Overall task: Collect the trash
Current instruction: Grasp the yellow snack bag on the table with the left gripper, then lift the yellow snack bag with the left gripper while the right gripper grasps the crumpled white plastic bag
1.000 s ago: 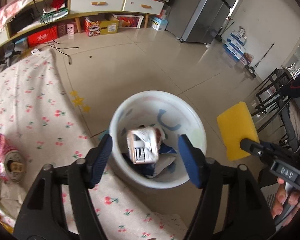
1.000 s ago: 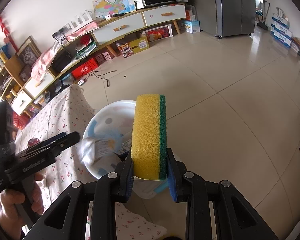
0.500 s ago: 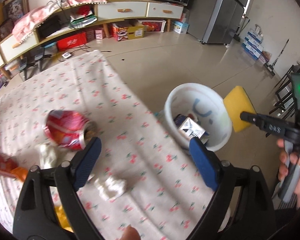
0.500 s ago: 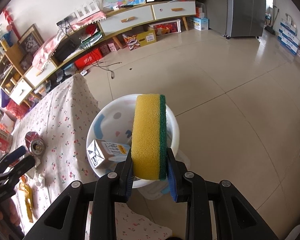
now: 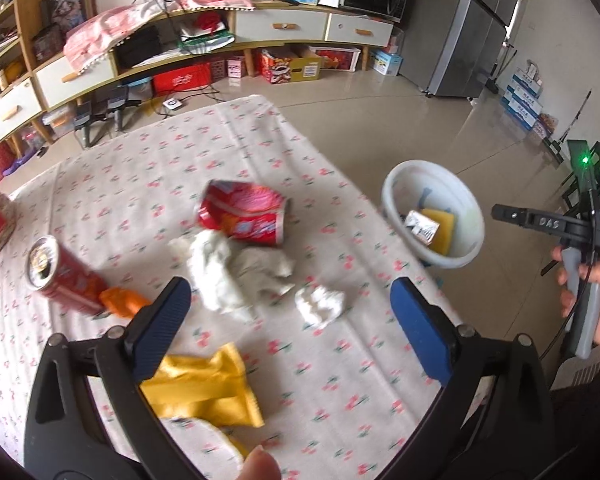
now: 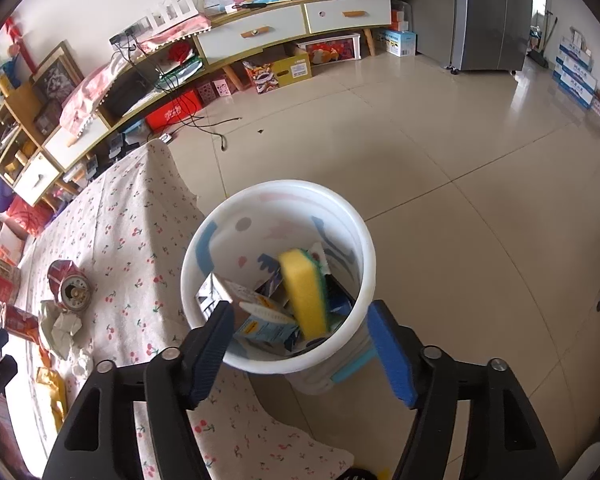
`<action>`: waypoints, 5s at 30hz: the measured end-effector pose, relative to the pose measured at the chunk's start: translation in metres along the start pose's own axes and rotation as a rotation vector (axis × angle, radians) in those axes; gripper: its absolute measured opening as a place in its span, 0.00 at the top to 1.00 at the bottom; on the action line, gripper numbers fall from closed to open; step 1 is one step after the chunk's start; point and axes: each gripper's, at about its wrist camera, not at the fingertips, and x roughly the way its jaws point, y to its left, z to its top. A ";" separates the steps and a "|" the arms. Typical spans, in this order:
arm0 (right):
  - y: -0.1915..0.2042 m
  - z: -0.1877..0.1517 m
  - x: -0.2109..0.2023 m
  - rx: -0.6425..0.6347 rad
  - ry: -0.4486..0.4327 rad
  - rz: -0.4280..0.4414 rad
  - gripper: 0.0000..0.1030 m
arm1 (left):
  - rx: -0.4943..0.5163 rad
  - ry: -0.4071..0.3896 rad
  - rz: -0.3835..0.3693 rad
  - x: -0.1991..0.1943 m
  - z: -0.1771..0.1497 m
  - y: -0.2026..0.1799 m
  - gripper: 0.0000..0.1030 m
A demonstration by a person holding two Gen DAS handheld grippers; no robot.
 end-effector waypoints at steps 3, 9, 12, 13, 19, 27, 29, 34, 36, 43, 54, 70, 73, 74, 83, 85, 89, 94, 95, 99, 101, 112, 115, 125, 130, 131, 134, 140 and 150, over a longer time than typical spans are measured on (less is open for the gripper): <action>0.006 -0.004 -0.004 -0.011 0.008 0.007 0.28 | -0.007 0.007 0.026 -0.006 -0.008 0.016 0.03; 0.025 -0.012 -0.014 -0.055 0.000 0.010 0.24 | -0.008 0.025 0.054 -0.020 -0.029 0.046 0.02; 0.038 -0.018 -0.018 -0.083 0.001 0.013 0.21 | -0.014 0.041 0.060 -0.022 -0.042 0.059 0.01; 0.042 -0.020 -0.018 -0.091 0.005 0.014 0.20 | -0.020 0.046 0.062 -0.022 -0.047 0.063 0.01; 0.072 -0.034 -0.019 -0.142 0.027 0.034 0.19 | -0.102 0.128 0.067 -0.011 -0.065 0.086 0.01; 0.104 -0.049 -0.013 -0.219 0.054 0.035 0.19 | -0.171 0.216 -0.018 0.000 -0.086 0.101 0.01; 0.107 -0.051 -0.011 -0.226 0.060 0.035 0.19 | -0.185 0.234 -0.019 0.005 -0.093 0.104 0.01; 0.113 -0.054 -0.005 -0.242 0.082 0.032 0.19 | -0.200 0.227 -0.060 0.014 -0.097 0.101 0.02; 0.116 -0.054 -0.003 -0.247 0.086 0.032 0.19 | -0.189 0.213 -0.054 0.015 -0.096 0.100 0.09; 0.125 -0.055 -0.002 -0.265 0.091 0.040 0.19 | -0.165 0.208 -0.041 0.028 -0.091 0.100 0.52; 0.140 -0.059 0.005 -0.290 0.103 0.040 0.19 | -0.153 0.194 -0.004 0.033 -0.090 0.103 1.00; 0.143 -0.057 0.005 -0.299 0.098 0.046 0.19 | 0.040 0.049 -0.034 -0.001 -0.062 0.085 0.24; 0.139 -0.057 0.004 -0.289 0.099 0.044 0.19 | 0.086 0.073 -0.027 0.016 -0.050 0.076 0.24; 0.139 -0.057 0.003 -0.288 0.099 0.044 0.19 | 0.098 0.076 -0.026 0.021 -0.046 0.073 0.24; 0.136 -0.055 0.002 -0.275 0.097 0.038 0.19 | 0.163 0.142 -0.023 0.045 -0.045 0.053 0.45; 0.140 -0.055 0.002 -0.278 0.097 0.043 0.19 | 0.137 0.159 -0.046 0.042 -0.047 0.056 0.51; 0.155 -0.054 0.004 -0.302 0.095 0.053 0.19 | 0.073 0.146 -0.074 0.024 -0.054 0.067 0.60; 0.180 -0.054 0.008 -0.343 0.096 0.075 0.19 | 0.000 0.113 -0.072 -0.003 -0.062 0.078 0.60; 0.187 -0.055 0.009 -0.353 0.096 0.080 0.19 | -0.010 0.107 -0.066 -0.007 -0.064 0.081 0.60; 0.211 -0.057 0.012 -0.391 0.090 0.097 0.19 | -0.078 0.091 -0.023 -0.024 -0.071 0.100 0.60; 0.221 -0.058 0.014 -0.403 0.088 0.107 0.19 | -0.132 0.093 -0.016 -0.029 -0.075 0.114 0.60; 0.283 -0.061 0.037 -0.471 0.084 0.157 0.19 | -0.262 0.097 0.035 -0.033 -0.096 0.162 0.60; 0.296 -0.060 0.044 -0.477 0.083 0.163 0.19 | -0.278 0.096 0.038 -0.035 -0.099 0.168 0.60; 0.324 -0.059 0.075 -0.487 0.097 0.142 0.19 | -0.307 0.089 0.040 -0.041 -0.105 0.181 0.60; 0.324 -0.060 0.087 -0.484 0.112 0.122 0.24 | -0.308 0.082 0.038 -0.044 -0.105 0.182 0.60; 0.323 -0.060 0.087 -0.483 0.116 0.121 0.33 | -0.308 0.082 0.039 -0.044 -0.105 0.181 0.60; 0.321 -0.061 0.088 -0.486 0.125 0.125 0.49 | -0.306 0.080 0.040 -0.044 -0.105 0.181 0.60; 0.321 -0.063 0.076 -0.507 0.118 0.157 0.62 | -0.300 0.060 0.044 -0.047 -0.098 0.177 0.60; 0.304 -0.064 0.034 -0.501 0.064 0.221 0.62 | -0.276 0.027 0.038 -0.048 -0.087 0.163 0.60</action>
